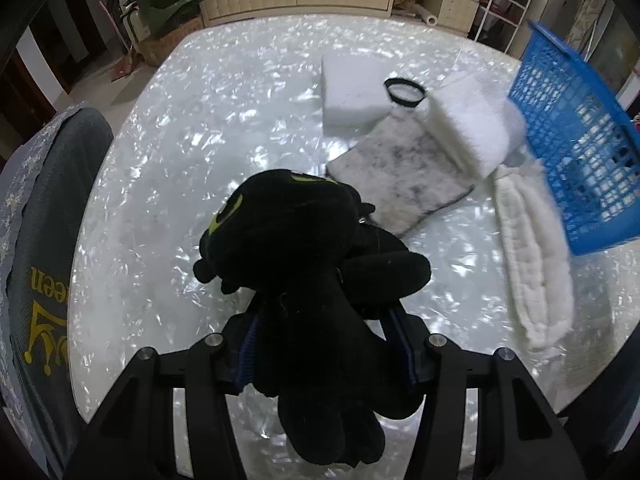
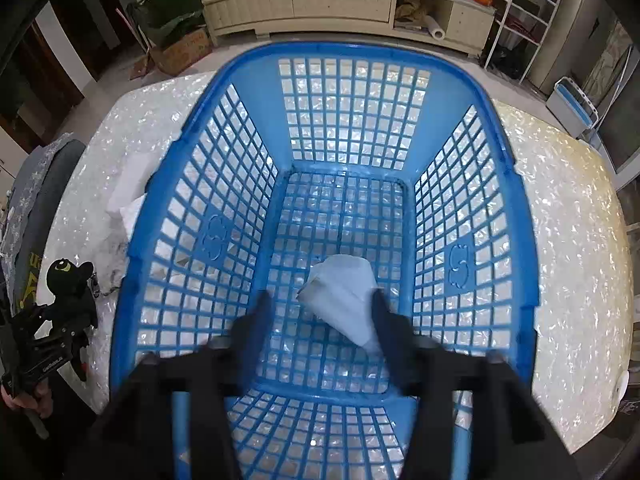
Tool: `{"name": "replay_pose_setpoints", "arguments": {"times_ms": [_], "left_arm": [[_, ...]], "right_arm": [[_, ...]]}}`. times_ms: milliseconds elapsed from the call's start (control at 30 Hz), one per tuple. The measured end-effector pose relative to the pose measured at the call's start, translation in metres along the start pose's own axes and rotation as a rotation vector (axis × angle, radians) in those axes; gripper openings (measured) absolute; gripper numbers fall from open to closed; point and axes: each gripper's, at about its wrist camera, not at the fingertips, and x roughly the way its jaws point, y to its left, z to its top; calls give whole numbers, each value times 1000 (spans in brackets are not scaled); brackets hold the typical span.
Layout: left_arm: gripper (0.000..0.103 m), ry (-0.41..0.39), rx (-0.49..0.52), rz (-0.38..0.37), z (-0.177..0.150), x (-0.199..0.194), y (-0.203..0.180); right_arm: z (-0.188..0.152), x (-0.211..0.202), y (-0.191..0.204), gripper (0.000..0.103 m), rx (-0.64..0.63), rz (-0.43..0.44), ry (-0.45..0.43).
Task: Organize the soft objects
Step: 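Open the right gripper to drop the blue cloth into the basket while the left lifts the plush, then carry the black plush toy over the basket with the left gripper and release it inside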
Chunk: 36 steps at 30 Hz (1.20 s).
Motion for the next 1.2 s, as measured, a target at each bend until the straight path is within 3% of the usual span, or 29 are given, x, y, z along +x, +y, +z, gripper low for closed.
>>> {"name": "replay_pose_setpoints", "arguments": {"times_ms": [300,600,1200], "left_arm": [[52,-59,43,-13,-4,-44,-23],[53,-115,99,3,5,-77,-54],[53,-221,273,-64,51,-126,-140]], "right_arm": [[-16,-39,2,96,-3,12,-72],[-44,-65,-7,103,16,18,-163],[-75,-81,-20,103,58,-28,-213]]}}
